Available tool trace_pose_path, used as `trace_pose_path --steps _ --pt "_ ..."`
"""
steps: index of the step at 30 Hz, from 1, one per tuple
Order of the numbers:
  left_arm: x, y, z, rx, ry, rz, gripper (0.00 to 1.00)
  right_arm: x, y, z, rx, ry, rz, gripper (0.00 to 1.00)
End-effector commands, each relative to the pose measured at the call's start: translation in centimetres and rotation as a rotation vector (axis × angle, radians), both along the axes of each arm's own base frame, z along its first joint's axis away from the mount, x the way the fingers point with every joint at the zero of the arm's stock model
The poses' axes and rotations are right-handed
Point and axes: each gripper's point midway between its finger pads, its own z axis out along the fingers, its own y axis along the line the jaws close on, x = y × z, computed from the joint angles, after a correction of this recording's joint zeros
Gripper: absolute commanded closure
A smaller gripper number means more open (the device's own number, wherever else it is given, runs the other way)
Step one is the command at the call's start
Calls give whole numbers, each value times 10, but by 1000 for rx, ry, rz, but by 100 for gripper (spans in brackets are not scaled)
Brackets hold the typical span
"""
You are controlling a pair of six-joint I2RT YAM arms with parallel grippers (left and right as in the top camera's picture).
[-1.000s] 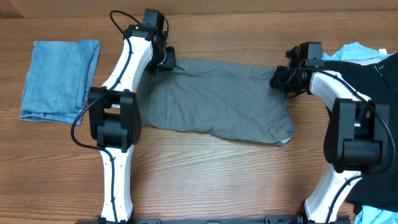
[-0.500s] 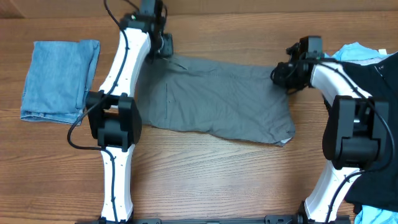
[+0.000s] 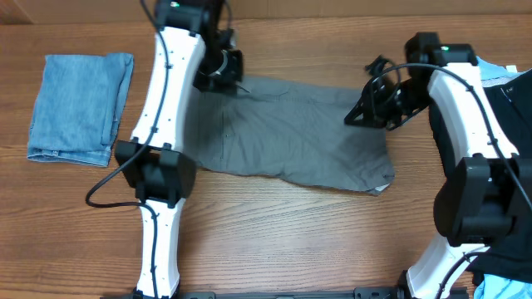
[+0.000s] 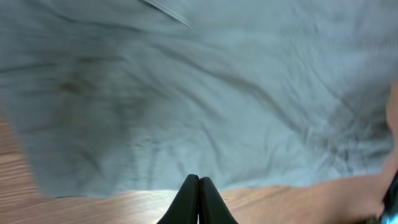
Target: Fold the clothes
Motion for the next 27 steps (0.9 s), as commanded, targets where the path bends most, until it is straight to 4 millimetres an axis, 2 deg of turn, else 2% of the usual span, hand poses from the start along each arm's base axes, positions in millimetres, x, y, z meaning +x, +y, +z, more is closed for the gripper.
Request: trace_pose_path --steps 1,3,6,11,18,24,27 --pt "-32 -44 -18 -24 89 -127 96 -21 26 -7 56 -75 194 96" --pt "-47 -60 -38 -6 141 -170 96 -27 31 -24 21 -69 228 96" --pt "-61 -68 -59 12 191 -196 96 -32 35 -39 11 -70 244 96" --pt "-78 -64 -93 39 280 -200 96 -39 40 -60 50 -63 239 96" --pt "-89 -63 -130 24 323 -195 96 -48 40 -94 58 -85 235 96" --pt "-101 -61 -161 17 354 -189 96 -62 37 -116 44 -63 232 96" --pt "-106 -55 -172 41 361 -190 96 -65 27 -130 -37 -28 200 96"
